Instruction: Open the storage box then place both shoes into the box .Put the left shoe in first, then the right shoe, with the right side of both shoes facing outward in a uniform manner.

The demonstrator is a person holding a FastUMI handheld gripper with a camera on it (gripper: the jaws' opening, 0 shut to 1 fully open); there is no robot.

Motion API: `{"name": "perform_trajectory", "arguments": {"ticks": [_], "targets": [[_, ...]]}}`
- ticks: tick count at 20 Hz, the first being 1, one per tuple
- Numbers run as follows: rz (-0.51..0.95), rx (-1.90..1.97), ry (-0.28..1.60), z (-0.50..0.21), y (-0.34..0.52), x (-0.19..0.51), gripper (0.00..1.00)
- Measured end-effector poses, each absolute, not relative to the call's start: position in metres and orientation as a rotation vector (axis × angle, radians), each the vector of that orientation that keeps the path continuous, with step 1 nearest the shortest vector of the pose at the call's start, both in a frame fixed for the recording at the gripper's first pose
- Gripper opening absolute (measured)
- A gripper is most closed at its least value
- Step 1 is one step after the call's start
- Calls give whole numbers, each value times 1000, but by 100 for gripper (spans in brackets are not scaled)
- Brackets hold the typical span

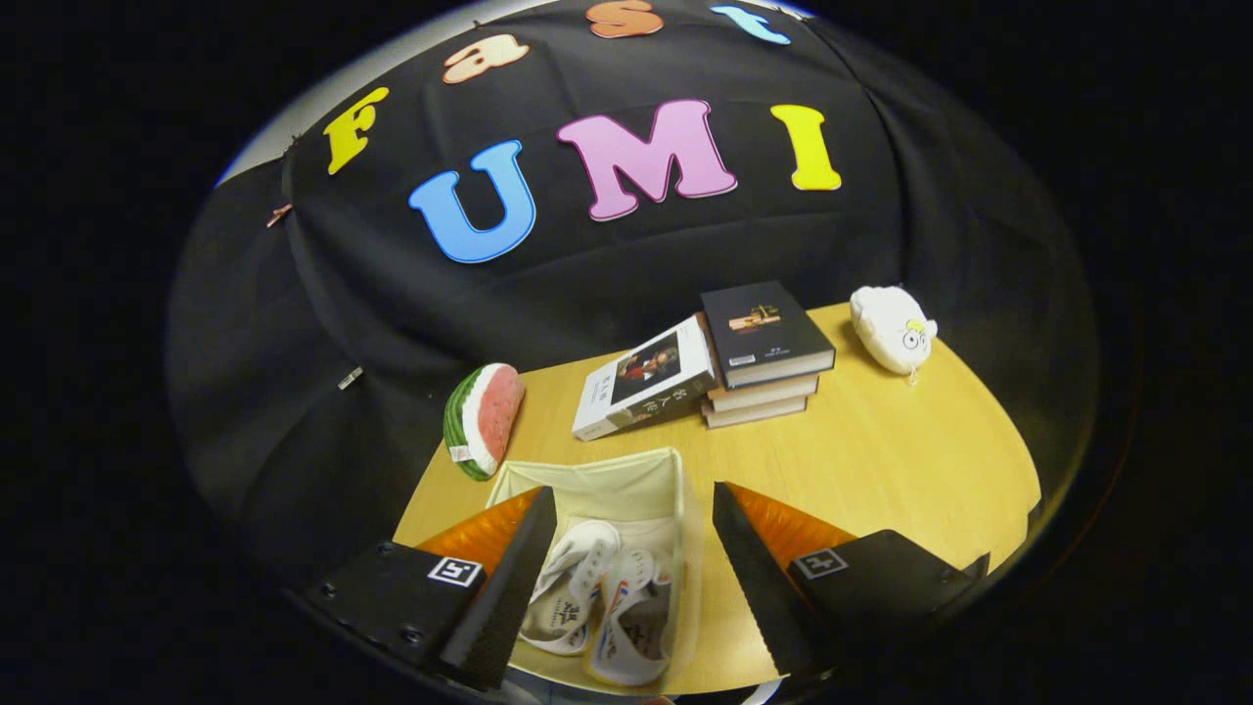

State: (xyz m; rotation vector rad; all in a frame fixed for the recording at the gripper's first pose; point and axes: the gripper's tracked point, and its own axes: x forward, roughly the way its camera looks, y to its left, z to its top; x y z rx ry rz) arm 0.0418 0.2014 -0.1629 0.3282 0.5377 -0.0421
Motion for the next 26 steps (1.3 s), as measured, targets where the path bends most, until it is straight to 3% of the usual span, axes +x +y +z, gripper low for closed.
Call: {"name": "perform_trajectory", "arguments": {"ticks": [18, 26], "targets": [[-161, -68, 52, -4, -24, 11, 98], [-174, -43, 85, -28, -66, 0, 98]]}}
